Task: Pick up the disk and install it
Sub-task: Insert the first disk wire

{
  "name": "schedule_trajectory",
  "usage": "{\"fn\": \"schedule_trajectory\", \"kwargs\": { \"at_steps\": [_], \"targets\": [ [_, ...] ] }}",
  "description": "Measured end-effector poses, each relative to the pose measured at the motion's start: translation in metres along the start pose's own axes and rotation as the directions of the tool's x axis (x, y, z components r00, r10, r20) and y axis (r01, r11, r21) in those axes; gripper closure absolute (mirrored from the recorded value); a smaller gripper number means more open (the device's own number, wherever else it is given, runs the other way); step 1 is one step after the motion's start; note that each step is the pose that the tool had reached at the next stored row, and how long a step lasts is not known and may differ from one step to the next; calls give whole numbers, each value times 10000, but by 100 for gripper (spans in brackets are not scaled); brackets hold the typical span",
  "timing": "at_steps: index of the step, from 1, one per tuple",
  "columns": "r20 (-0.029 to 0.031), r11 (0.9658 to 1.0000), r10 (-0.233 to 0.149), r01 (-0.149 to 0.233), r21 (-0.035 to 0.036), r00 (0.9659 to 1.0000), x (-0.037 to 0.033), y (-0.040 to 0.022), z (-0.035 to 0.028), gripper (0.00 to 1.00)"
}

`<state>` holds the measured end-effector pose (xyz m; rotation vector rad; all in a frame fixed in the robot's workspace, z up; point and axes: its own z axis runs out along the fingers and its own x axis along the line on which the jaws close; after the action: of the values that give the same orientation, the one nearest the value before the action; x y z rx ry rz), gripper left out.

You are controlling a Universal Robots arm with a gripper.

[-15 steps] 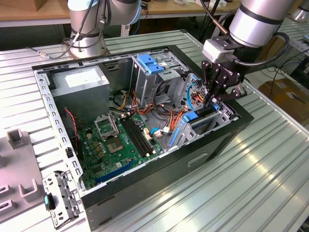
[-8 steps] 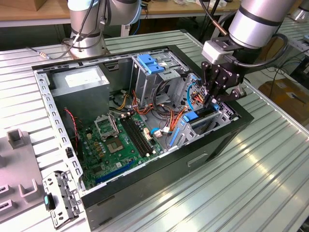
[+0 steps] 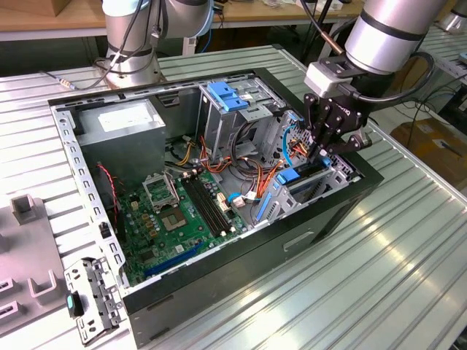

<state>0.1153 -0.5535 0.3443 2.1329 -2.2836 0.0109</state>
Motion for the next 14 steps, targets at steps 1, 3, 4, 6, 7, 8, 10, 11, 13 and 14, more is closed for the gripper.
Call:
{"fn": "schedule_trajectory", "kwargs": {
  "at_steps": [1, 3, 4, 6, 7, 8, 10, 11, 13, 14],
  "targets": [
    [3, 10000, 0, 0, 0, 10000, 0, 0, -5, 83],
    [4, 10000, 0, 0, -1, 10000, 0, 0, -12, 83],
    [-1, 10000, 1, -1, 0, 10000, 2, 0, -15, 83],
    [-2, 10000, 1, -1, 0, 10000, 3, 0, -24, 83],
    [0, 10000, 2, -2, 0, 10000, 3, 0, -34, 83],
    [0, 10000, 1, -1, 0, 10000, 3, 0, -41, 83],
    [1, 10000, 1, -1, 0, 10000, 5, 0, -44, 83],
    [0, 10000, 1, -1, 0, 10000, 9, 0, -45, 83],
    [2, 10000, 3, -3, 0, 10000, 18, -1, -43, 83],
    [6, 10000, 5, -5, -1, 10000, 20, -1, -40, 83]
  ]
}}
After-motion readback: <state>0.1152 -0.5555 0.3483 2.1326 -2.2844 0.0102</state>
